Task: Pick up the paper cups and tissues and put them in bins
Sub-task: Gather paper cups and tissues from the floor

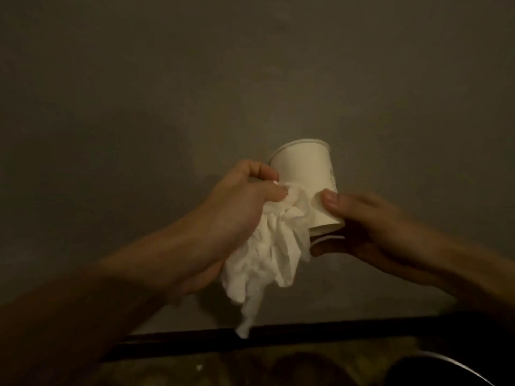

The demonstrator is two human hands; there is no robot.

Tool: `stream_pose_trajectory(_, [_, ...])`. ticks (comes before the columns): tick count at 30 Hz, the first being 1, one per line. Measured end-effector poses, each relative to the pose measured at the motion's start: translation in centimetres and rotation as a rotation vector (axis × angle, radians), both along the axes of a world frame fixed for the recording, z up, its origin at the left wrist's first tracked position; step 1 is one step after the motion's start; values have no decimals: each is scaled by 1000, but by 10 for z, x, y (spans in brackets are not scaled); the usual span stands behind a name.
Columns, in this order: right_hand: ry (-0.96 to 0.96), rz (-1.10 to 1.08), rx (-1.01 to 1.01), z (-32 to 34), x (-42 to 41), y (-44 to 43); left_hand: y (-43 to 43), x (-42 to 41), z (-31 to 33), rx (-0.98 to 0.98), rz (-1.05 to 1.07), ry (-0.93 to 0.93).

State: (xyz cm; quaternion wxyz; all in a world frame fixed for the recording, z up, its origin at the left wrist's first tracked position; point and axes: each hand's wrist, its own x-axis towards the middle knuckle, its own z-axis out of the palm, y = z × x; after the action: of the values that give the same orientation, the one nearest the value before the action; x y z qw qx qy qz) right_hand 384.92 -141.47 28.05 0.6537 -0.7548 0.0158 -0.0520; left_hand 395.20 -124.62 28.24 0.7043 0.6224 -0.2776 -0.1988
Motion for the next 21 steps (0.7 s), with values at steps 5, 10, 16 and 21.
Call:
stream_pose_trajectory(5, [54,-381,-92,-52,-109,-73,-103,-67,-38,208,-245,-140])
stream_pose_trajectory(10, [245,-514,-231,-118,-198,-101,-155,-121,-103,476,-466,-513])
stream_pose_trajectory(16, [638,-550,-653,-166,-240,-105,-184,-167,-181,595,-497,-342])
stream_pose_trajectory(21, [830,-384,-947,-192,-238,-99,-178,-168,-215,726,-534,-404])
